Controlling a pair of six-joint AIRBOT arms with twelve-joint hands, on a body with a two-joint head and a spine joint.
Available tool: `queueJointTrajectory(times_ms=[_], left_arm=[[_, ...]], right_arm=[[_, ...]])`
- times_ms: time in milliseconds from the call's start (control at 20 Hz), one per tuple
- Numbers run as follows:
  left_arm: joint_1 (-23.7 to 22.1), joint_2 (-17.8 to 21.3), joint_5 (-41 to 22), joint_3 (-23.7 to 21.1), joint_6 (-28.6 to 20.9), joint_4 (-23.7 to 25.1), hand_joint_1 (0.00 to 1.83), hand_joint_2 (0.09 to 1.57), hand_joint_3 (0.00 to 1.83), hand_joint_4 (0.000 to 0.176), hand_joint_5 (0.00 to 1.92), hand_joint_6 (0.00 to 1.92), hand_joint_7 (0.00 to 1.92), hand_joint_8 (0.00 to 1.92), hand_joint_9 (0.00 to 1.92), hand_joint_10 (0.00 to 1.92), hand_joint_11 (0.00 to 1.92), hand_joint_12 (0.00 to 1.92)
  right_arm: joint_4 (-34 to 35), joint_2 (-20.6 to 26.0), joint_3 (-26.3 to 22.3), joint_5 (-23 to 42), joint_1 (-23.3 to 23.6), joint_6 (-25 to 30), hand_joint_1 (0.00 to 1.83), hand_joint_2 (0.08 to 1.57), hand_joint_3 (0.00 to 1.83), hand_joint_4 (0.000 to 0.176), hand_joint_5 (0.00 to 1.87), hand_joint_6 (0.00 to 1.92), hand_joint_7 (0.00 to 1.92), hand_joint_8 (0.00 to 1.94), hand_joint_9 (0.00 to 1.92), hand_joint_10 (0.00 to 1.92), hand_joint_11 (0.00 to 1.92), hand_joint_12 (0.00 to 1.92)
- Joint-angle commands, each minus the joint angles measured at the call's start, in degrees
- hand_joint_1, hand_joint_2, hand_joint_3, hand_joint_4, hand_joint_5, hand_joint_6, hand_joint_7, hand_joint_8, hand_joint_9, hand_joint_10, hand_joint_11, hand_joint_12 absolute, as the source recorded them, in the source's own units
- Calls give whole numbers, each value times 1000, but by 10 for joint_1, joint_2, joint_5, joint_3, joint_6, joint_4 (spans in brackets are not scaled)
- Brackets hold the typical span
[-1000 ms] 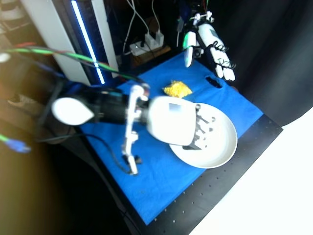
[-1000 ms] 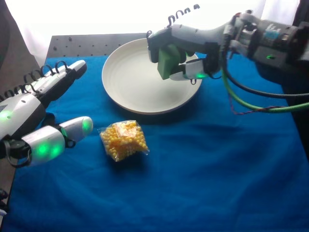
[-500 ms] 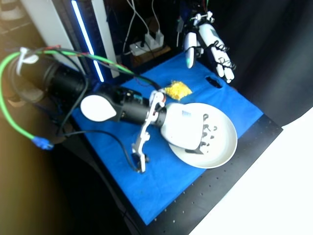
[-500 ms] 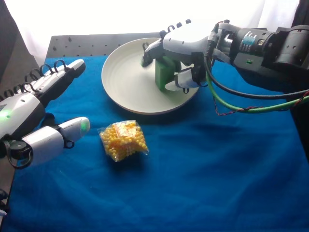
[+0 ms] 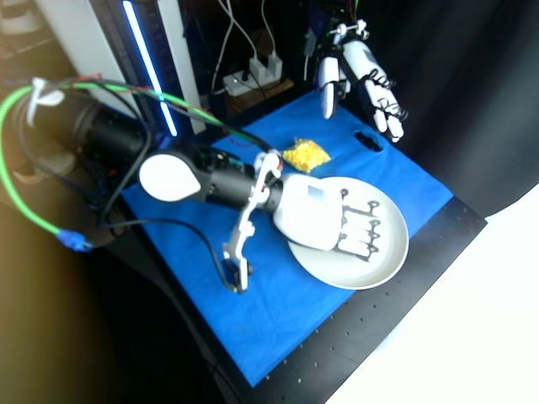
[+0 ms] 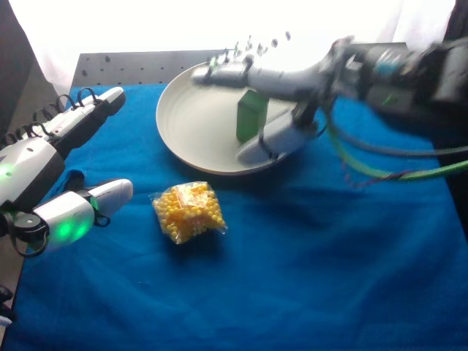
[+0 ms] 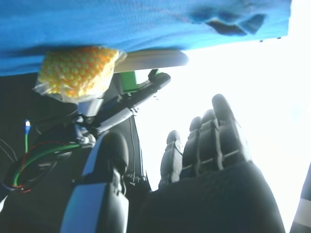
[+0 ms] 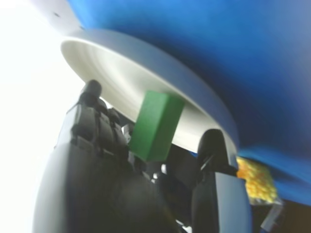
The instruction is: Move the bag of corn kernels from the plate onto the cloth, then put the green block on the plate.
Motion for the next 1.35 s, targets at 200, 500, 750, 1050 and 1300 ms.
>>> queueJointTrajectory(times_ms=[200, 500, 750, 1050, 1300], left_arm=[[4, -4, -61, -3, -3, 2, 605, 1292, 0, 170, 61, 1, 35, 0, 99, 3, 0, 448], [5, 17, -85, -13, -2, 5, 543, 1333, 2, 174, 39, 0, 8, 2, 57, 3, 0, 245], [4, 43, -115, -20, 3, 29, 605, 1349, 2, 137, 66, 7, 0, 0, 0, 0, 0, 3], [3, 89, -175, -42, 34, 47, 399, 1325, 0, 172, 0, 0, 0, 0, 0, 0, 0, 0], [-23, 119, -210, -51, 65, 70, 391, 1333, 4, 155, 0, 0, 0, 0, 0, 0, 0, 0]], right_arm=[[17, 100, -76, 191, 34, 0, 553, 1009, 0, 94, 0, 0, 0, 0, 0, 0, 2, 0], [48, 244, -186, 333, -1, 0, 544, 1229, 59, 22, 0, 0, 0, 0, 0, 0, 0, 0], [172, 325, -250, 470, -138, -51, 413, 1233, 27, 54, 0, 0, 0, 0, 0, 0, 4, 5], [293, 419, -325, 618, -284, -122, 525, 1255, 18, 55, 0, 0, 0, 0, 0, 0, 0, 0], [405, 479, -382, 817, -409, -183, 362, 1239, 1, 18, 0, 0, 0, 0, 0, 0, 15, 10]])
